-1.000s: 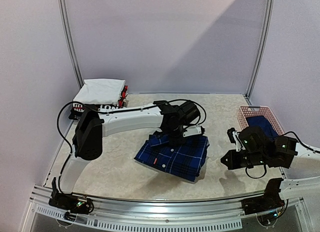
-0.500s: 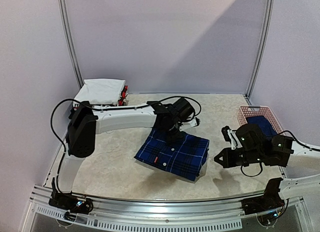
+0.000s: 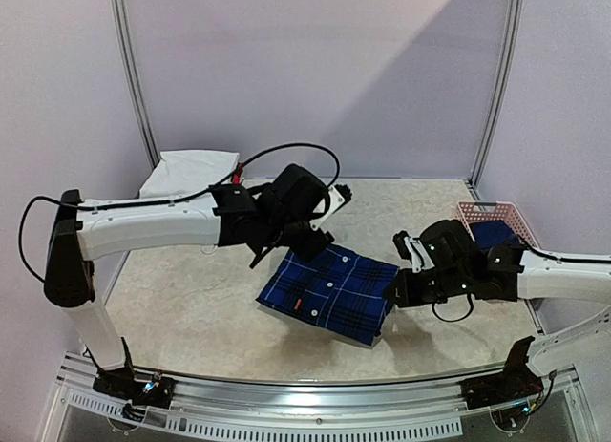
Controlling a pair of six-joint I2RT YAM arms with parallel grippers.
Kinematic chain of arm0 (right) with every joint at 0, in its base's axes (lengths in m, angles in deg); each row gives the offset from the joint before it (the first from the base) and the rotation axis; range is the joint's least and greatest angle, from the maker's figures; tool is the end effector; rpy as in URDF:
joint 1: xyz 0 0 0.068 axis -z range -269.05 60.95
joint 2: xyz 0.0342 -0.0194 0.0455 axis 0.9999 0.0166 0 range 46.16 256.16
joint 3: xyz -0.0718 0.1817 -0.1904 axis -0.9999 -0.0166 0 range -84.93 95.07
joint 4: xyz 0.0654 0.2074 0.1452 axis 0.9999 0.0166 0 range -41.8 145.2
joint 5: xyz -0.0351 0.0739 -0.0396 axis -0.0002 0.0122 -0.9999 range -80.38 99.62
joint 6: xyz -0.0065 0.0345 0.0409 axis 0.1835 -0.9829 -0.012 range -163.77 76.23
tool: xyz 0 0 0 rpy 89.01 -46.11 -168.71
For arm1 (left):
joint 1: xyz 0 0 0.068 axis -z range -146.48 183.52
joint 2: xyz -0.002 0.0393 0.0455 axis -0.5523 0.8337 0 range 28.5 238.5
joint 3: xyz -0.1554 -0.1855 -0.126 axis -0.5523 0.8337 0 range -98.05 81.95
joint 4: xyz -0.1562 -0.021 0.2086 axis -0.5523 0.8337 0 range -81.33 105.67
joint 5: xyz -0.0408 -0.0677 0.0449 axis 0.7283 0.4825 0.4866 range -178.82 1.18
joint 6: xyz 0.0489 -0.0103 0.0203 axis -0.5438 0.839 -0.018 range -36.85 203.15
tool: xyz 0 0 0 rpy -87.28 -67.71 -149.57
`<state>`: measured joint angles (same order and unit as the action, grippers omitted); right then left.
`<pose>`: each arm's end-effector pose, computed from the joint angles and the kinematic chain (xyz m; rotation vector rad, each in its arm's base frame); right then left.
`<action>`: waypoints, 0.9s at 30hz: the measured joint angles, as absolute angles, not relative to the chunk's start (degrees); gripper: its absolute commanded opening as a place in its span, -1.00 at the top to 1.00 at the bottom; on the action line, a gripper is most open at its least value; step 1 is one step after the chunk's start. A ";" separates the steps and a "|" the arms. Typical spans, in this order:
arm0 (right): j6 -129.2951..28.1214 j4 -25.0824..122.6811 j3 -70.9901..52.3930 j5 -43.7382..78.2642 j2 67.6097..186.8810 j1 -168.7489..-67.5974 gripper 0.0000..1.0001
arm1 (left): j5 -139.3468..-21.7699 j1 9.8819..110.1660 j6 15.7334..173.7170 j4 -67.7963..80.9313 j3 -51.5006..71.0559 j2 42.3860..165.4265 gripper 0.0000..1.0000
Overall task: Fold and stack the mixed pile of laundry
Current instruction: Smooth out the crumpled tank top at the center of the board.
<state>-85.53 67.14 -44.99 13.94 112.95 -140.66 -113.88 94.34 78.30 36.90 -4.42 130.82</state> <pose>0.1456 0.1883 0.2206 -0.2572 2.5308 0.8176 0.2103 -0.3460 0.2877 1.0396 2.0000 -0.0045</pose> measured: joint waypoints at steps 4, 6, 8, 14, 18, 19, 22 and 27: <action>-84.33 65.81 -42.52 14.49 117.63 -137.14 0.95 | -111.39 98.23 83.31 34.10 1.41 130.67 -0.25; -83.43 64.87 -41.58 15.03 120.51 -135.04 0.96 | -110.23 99.96 85.39 32.90 3.34 130.67 -0.24; -82.64 63.97 -40.92 16.23 123.77 -132.60 0.96 | -109.49 101.29 86.94 31.46 4.43 130.67 -0.24; -79.96 61.44 -38.39 21.37 134.54 -124.97 0.98 | -107.47 103.74 89.32 26.47 4.82 131.89 -0.22; -78.34 59.78 -35.35 24.17 141.25 -122.91 0.98 | -107.21 104.77 90.19 22.47 4.34 136.18 -0.22; -77.95 59.30 -34.61 24.91 143.02 -122.80 0.98 | -107.21 104.79 90.33 21.75 4.32 137.40 -0.22; -77.29 58.51 -33.45 26.11 146.56 -122.78 0.98 | -107.37 104.77 90.50 19.72 4.10 141.36 -0.21; -76.26 58.36 -31.33 27.18 148.68 -122.78 0.98 | -107.41 104.72 91.27 17.08 3.75 147.19 -0.18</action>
